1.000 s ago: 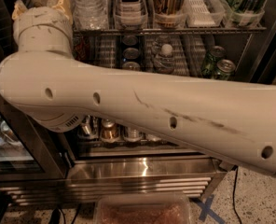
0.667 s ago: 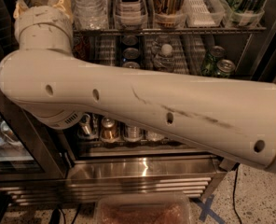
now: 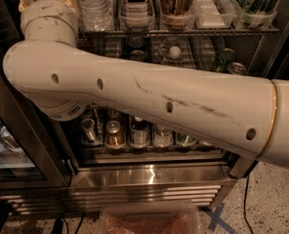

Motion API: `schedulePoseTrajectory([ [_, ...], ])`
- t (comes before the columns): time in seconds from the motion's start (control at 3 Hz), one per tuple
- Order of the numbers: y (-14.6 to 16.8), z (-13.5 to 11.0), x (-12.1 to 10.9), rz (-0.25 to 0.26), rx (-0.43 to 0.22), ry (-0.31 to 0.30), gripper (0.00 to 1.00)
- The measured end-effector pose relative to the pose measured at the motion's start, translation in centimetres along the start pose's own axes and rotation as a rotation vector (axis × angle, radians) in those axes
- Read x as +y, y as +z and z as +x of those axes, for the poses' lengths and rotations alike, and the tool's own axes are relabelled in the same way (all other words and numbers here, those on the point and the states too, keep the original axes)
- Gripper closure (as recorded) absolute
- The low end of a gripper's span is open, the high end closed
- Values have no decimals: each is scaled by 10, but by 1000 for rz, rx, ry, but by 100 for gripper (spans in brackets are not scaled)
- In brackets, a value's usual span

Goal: Pick 7up can from top shelf of fridge

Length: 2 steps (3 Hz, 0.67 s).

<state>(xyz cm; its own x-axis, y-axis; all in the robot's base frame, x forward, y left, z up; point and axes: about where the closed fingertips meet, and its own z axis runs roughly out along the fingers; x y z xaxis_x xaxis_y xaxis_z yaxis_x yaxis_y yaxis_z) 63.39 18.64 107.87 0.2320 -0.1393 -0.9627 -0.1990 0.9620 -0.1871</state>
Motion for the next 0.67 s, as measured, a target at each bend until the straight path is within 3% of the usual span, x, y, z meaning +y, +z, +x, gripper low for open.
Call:
schedulePoseTrajectory([
  [0.33,4,2,-1,-9,-3,9,49],
  [0.67,4,2,-1,-9,-3,9,82],
])
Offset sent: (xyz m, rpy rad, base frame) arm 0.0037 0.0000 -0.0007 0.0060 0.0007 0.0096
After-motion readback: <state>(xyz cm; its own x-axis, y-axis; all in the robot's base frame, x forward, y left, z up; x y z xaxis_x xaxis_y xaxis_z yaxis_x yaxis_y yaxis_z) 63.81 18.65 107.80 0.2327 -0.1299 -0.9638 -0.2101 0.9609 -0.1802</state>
